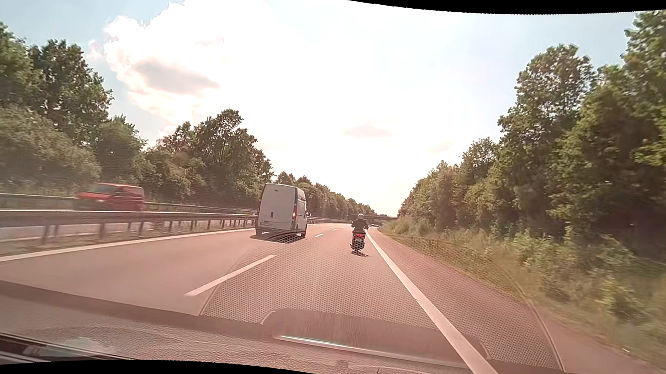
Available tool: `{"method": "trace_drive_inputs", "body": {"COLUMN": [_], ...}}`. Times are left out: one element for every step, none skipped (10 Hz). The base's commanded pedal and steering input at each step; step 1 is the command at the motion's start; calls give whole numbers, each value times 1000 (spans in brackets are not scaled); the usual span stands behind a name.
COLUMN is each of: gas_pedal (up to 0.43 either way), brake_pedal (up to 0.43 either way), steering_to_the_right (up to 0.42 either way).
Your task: Follow the waypoints while adhering to traffic rules and regulations
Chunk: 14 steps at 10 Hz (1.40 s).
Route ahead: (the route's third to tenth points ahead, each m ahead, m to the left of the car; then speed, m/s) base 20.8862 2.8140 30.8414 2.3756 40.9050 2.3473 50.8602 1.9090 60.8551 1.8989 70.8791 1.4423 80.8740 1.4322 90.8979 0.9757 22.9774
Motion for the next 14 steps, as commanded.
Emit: {"method": "trace_drive_inputs", "body": {"gas_pedal": [228, 228, 228, 220, 220, 220, 220, 220, 220, 220, 220, 220, 220, 228], "brake_pedal": [12, 12, 12, 12, 12, 12, 12, 12, 12, 12, 12, 12, 12, 12], "steering_to_the_right": [5, 5, 5, 5, 5, 4, 5, 4, 3, 3, 2, 3, 2, 2]}}
